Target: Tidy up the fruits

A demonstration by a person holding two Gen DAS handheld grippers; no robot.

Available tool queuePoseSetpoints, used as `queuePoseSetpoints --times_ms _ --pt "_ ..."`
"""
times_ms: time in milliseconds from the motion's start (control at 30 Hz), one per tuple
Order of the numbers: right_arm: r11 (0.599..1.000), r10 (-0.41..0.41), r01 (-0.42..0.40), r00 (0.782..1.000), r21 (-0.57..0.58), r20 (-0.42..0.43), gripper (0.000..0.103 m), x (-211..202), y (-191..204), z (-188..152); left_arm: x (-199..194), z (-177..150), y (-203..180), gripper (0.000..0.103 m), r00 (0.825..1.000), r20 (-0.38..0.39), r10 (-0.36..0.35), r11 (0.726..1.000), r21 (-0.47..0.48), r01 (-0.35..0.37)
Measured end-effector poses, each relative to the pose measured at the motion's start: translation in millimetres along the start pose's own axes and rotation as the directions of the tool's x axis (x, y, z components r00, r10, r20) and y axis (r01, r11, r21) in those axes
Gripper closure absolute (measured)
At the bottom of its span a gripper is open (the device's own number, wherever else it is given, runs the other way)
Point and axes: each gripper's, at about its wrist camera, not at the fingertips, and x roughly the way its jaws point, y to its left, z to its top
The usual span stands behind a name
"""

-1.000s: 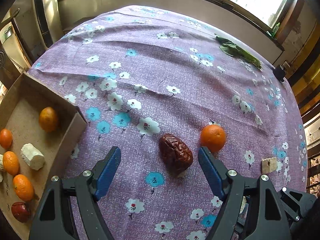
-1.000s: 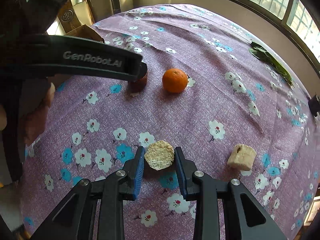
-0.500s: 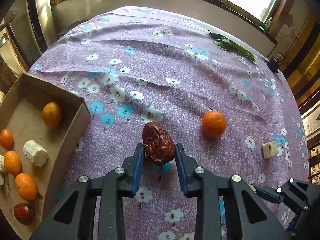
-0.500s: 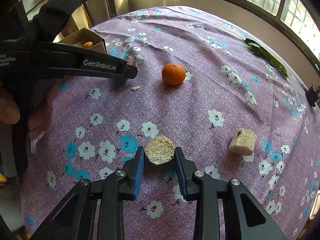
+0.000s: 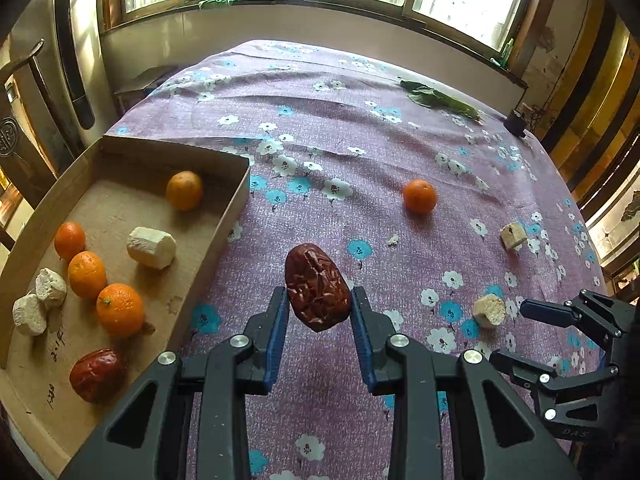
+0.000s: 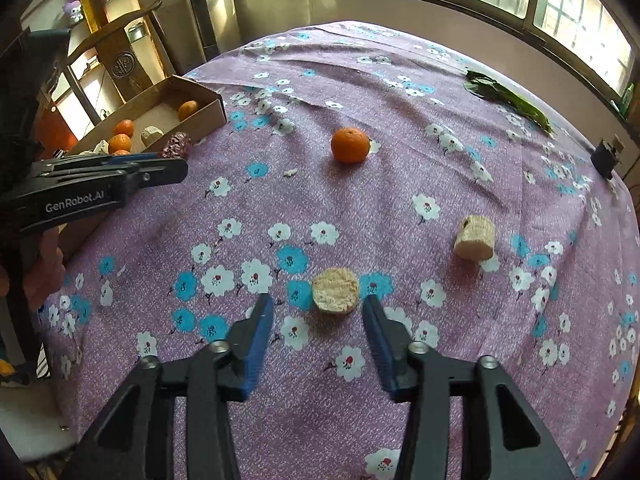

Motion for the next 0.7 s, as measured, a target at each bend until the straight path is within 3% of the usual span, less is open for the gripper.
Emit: queuePoseSetpoints --times_ms 100,200,233,267,467,700 --pt "0.998 -0.067 0.067 0.998 -0.003 0.01 0.037 6 1 1 -4 -4 1 0.073 1.0 0.001 -0.012 1.0 -0.004 0.012" --pt "0.999 -0.027 0.027 1.0 0.034 0.012 0.038 16 -3 9 -8 -7 2 0.073 1.0 0.004 -0.014 1.0 -0.001 0.014" --pt "0.999 -0.051 0.051 0.999 0.017 -0.008 0.047 23 -2 10 -10 -7 3 0.073 1.0 0.007 -0.014 1.0 -0.003 0.014" --pt "0.997 -0.074 0.074 0.997 0.008 -0.037 0.071 30 -1 9 -12 -7 5 0.073 1.0 0.013 -0.014 1.0 -0.005 0.014" --pt "1.0 -0.021 0.021 1.0 0.016 -0.019 0.071 15 6 0 -25 -7 13 0.073 0.999 0.04 -0.006 1.0 -0.005 0.007" --pt "0.997 0.069 -0.071 0.991 0.007 0.112 0.071 -21 49 11 -48 -14 46 0.073 0.998 0.058 0.027 1.0 -0.007 -0.027"
